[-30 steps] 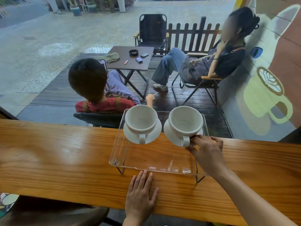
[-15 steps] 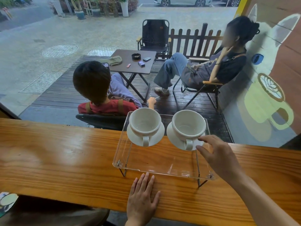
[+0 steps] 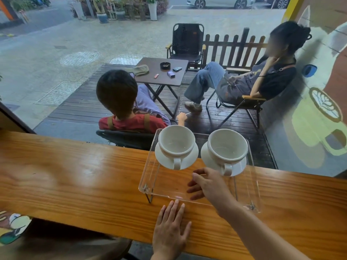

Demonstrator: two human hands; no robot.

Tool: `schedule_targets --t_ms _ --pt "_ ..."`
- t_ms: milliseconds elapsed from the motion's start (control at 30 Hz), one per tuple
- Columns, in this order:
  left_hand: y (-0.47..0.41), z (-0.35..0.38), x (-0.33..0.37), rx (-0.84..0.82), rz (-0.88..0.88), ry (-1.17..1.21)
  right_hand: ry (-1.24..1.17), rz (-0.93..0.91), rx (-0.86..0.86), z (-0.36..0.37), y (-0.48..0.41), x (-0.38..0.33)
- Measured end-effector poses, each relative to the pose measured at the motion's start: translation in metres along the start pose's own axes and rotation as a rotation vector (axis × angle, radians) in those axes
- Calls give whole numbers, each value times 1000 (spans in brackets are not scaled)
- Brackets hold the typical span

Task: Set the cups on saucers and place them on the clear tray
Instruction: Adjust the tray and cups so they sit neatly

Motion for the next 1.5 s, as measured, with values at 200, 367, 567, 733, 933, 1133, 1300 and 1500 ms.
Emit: schedule_targets --t_ms 200,367,567,733,933,1133,1300,1500 --pt "-3 2 -1 -8 8 1 -252 164 3 12 -29 2" --pt "-4 1 -2 -14 4 18 -343 173 19 19 -42 0" --pt "-5 3 -3 -4 3 19 -432 223 11 32 -48 3" --pt "-5 7 -4 -8 -2 33 -419 231 -14 45 -45 1" --pt "-4 6 -4 12 1 45 -378 251 -27 49 -44 -1" --pt "0 3 -3 56 9 50 -361 257 -24 49 -43 -1" --pt "1 1 -2 45 9 48 -347 256 -20 48 -43 -1" --pt "2 0 -2 53 -2 55 -333 248 -17 47 -41 -3"
Point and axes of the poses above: each hand's wrist, its own y-axis away from the middle knuckle, its own z-axis out of the palm, x = y × z, the point moved 8 cm from there along -y, towards the middle knuckle, and after that the axes turned 15 degrees about z, right-handed, at the moved point
